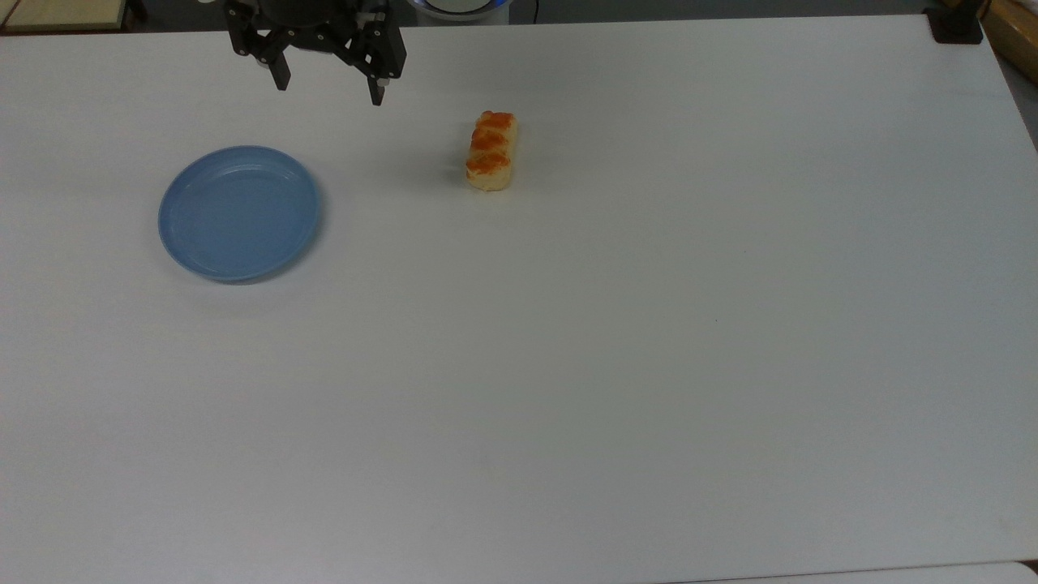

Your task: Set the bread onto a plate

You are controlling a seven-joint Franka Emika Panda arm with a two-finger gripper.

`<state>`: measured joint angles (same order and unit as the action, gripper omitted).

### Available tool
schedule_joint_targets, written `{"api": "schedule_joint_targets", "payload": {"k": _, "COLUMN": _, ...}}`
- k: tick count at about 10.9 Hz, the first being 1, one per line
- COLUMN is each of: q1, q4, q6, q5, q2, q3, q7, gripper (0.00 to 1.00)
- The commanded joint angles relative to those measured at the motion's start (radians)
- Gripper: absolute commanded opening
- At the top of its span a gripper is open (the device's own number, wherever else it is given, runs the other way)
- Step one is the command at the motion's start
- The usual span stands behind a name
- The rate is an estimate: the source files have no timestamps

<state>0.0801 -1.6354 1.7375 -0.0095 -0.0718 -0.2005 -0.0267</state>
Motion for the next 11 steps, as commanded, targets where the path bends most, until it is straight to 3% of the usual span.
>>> {"api": "schedule_joint_targets", "payload": {"k": 1, "q1": -0.009, "q4": 0.014, "q6": -0.029, "q5": 0.0, "q2": 0.015, "q3": 0.004, "q7": -0.021, "gripper": 1.0}}
{"api": "schedule_joint_targets", "payload": {"k": 11, "q1": -0.009, "q4": 0.014, "q6": -0.018, "q5": -0.001, "q2": 0.009, "q3": 0.003, "q7": -0.01, "gripper": 1.0}}
